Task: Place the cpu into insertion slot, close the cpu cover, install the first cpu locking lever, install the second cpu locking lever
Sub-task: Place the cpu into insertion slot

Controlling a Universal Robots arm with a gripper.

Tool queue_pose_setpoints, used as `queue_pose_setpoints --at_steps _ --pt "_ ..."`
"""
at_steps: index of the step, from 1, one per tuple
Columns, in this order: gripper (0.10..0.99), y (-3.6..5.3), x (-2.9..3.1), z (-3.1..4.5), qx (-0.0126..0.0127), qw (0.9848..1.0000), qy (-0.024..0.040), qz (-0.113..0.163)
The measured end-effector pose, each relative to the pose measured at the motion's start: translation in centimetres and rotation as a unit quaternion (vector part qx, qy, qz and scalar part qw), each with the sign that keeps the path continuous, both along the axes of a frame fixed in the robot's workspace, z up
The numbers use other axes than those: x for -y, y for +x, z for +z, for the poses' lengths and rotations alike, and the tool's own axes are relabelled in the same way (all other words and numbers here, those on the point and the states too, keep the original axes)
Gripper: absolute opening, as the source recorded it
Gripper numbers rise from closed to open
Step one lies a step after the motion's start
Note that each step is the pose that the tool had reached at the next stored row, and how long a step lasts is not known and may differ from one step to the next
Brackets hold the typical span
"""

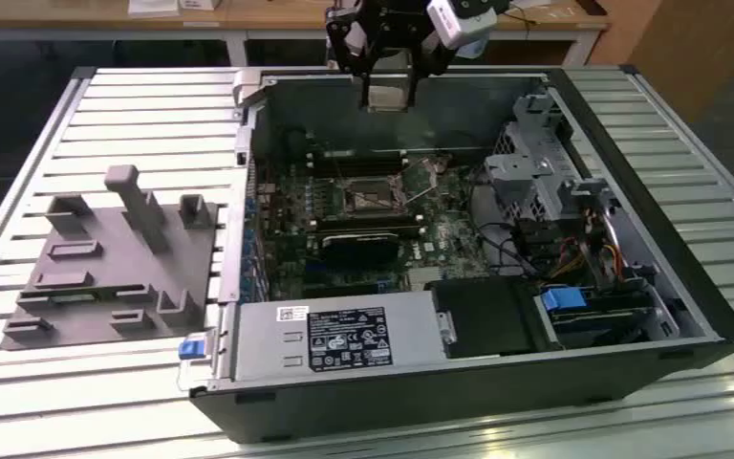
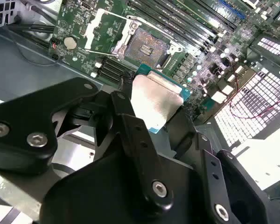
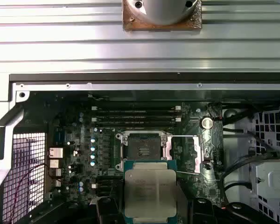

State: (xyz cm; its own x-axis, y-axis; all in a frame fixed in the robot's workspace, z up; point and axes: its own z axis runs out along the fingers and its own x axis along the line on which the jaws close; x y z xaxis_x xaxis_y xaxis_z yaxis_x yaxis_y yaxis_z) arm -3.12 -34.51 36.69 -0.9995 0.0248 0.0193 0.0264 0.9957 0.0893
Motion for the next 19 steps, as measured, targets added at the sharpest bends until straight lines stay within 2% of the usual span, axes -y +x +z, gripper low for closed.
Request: queue_pose_setpoints --at_steps 13,19 --pt "0.537 0.00 0.00 -0.04 0.0000 1.0000 0.0014 0.000" --pt "0.537 -0.01 0.00 -0.68 0.0013 1.0000 0.0015 0.000"
